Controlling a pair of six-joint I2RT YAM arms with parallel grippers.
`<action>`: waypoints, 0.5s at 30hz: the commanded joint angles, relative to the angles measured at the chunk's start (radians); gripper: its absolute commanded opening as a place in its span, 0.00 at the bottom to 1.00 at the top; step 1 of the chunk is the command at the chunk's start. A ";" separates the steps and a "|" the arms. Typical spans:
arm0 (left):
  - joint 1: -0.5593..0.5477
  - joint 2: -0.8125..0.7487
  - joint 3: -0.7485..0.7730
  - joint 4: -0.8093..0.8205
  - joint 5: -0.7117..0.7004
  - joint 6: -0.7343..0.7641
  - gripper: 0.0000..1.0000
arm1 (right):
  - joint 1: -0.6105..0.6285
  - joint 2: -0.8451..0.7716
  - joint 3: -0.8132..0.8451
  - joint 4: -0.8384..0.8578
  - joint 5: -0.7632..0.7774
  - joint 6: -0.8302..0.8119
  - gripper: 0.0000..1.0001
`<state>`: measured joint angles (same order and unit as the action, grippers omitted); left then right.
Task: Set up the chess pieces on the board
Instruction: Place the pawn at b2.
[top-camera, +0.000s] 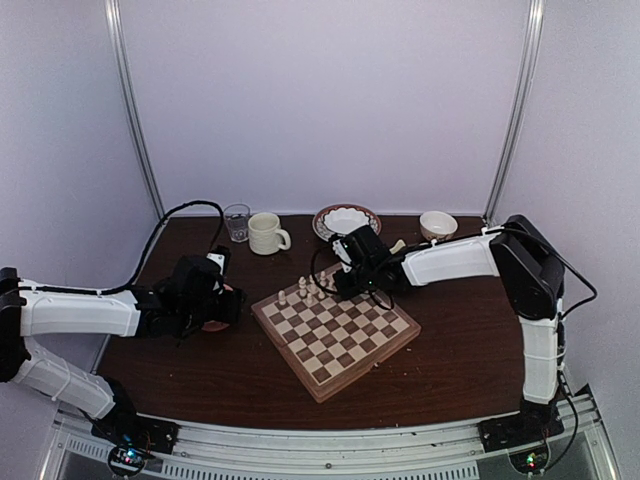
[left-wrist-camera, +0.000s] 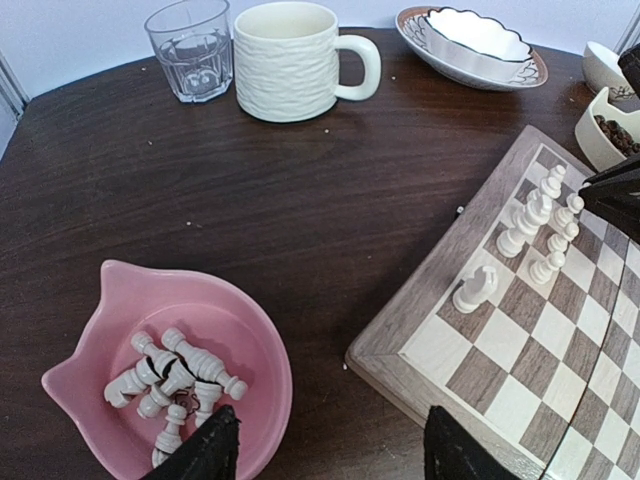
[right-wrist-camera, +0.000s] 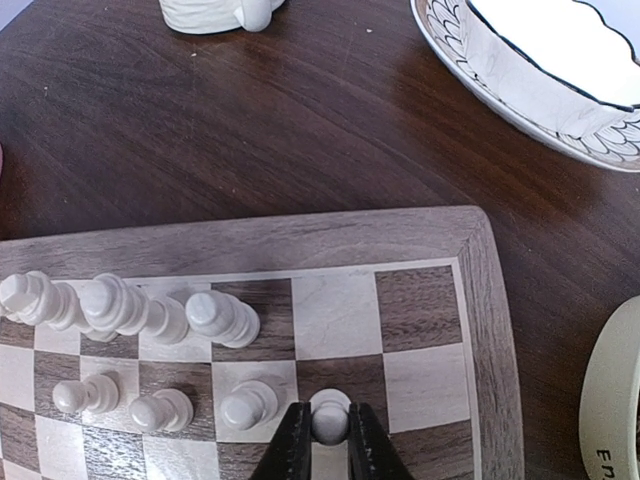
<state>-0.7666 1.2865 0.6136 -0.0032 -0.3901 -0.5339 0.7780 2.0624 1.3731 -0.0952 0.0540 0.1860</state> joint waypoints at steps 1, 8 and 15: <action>0.002 -0.003 0.029 0.009 -0.012 -0.009 0.64 | -0.008 0.026 0.036 -0.007 0.032 -0.009 0.16; 0.002 -0.004 0.029 0.009 -0.016 -0.012 0.67 | -0.009 0.023 0.037 -0.009 0.032 -0.013 0.24; 0.013 0.016 0.042 -0.028 -0.013 -0.035 0.70 | -0.009 -0.005 0.032 -0.009 0.034 -0.022 0.28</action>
<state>-0.7666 1.2869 0.6151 -0.0128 -0.3901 -0.5442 0.7773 2.0758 1.3872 -0.1013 0.0677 0.1787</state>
